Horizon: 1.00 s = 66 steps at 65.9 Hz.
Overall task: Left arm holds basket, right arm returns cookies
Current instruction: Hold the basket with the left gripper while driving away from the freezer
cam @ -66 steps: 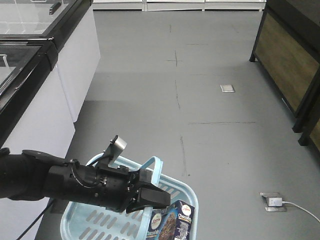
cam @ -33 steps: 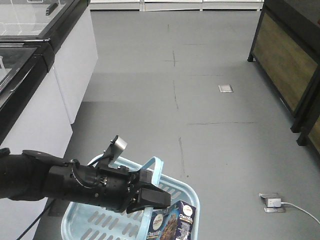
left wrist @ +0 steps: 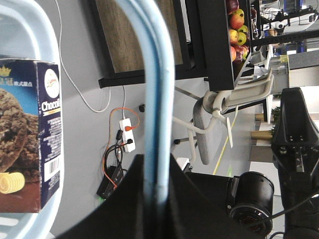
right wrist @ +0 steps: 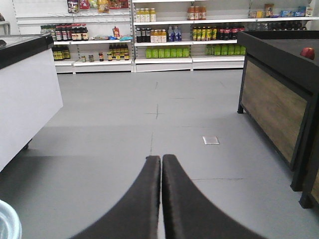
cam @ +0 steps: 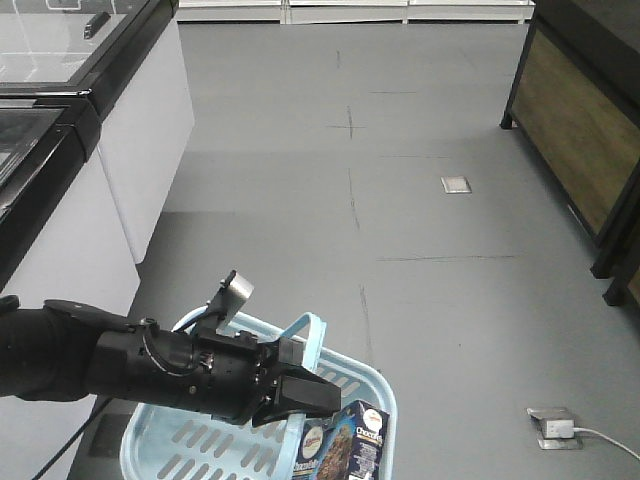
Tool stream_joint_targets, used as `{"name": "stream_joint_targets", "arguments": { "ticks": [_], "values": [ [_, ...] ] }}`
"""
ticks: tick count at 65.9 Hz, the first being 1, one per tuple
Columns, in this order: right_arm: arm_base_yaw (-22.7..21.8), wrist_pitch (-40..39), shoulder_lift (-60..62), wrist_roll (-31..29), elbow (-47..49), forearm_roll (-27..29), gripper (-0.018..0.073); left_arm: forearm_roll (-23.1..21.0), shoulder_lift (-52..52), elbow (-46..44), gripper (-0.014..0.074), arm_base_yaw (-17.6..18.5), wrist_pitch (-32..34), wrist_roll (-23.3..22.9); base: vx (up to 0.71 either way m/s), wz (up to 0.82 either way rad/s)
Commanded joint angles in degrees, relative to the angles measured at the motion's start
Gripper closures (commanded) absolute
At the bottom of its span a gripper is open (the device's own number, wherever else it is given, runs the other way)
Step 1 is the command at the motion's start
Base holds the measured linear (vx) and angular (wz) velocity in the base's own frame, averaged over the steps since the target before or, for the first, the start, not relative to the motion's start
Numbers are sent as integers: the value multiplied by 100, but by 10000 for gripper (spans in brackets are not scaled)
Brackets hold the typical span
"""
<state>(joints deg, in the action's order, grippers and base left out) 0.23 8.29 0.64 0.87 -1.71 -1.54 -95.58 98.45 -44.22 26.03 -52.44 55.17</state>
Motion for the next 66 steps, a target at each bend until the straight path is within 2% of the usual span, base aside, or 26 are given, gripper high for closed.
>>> {"name": "stream_joint_targets", "arguments": {
  "ticks": [1, 66],
  "values": [
    [3, -449, 58, -7, 6, -23, 568, -369, -303, -114, 603, 39, -440, 76, 16, 2],
    [3, -449, 58, -7, 6, -23, 568, -374, -303, -114, 603, 39, -441, 76, 23, -8]
  ]
}}
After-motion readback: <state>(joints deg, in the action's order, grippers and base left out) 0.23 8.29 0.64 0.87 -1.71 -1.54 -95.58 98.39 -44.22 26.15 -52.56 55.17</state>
